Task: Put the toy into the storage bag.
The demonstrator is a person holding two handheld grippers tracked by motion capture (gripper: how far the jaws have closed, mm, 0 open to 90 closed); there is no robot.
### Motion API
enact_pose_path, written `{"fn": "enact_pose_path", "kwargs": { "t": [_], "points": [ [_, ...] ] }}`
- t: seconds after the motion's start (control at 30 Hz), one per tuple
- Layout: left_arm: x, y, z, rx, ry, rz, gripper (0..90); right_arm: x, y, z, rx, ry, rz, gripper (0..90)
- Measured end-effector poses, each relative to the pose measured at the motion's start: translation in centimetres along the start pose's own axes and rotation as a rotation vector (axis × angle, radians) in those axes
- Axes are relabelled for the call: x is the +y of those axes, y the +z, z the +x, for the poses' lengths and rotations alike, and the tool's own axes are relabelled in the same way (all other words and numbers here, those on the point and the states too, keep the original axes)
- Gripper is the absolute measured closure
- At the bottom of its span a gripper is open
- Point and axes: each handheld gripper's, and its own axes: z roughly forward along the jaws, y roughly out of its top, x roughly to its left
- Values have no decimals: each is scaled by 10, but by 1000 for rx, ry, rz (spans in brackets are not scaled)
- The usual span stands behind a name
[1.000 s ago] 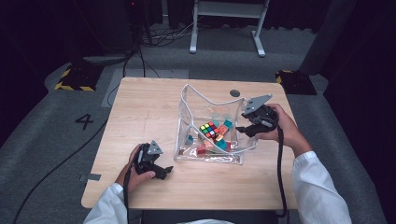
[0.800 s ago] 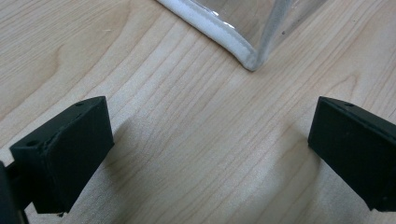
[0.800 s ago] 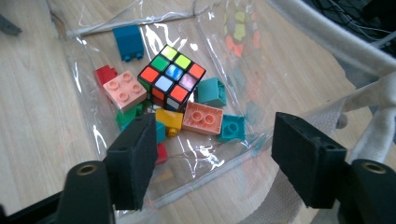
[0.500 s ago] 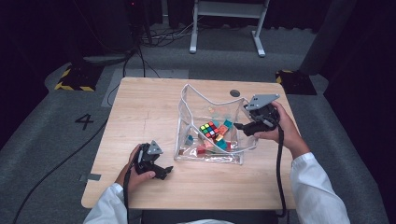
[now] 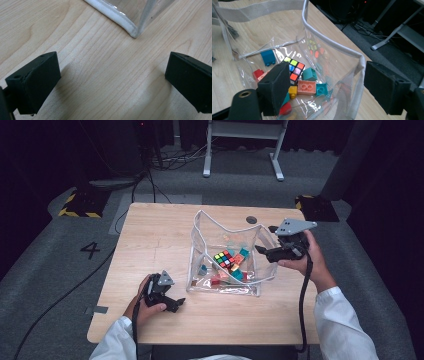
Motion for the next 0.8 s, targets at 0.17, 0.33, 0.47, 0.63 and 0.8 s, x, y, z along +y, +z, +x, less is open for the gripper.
{"fn": "enact_pose_path", "kwargs": {
  "t": [0.17, 0.33, 0.47, 0.63, 0.8],
  "points": [
    [0, 0, 0, 1, 4, 1, 0, -1, -9, 0, -25, 8, -24, 202],
    [0, 0, 0, 1, 6, 1, 1, -6, -17, -3, -48, 32, -39, 197],
    [0, 0, 0, 1, 5, 1, 1, -11, -23, -6, -67, 41, -43, 197],
    [0, 0, 0, 1, 4, 1, 1, -16, -31, -7, -78, 52, -42, 199],
    [0, 0, 0, -1, 3, 0, 0, -22, -38, -9, -86, 62, -46, 199]
  ]
}}
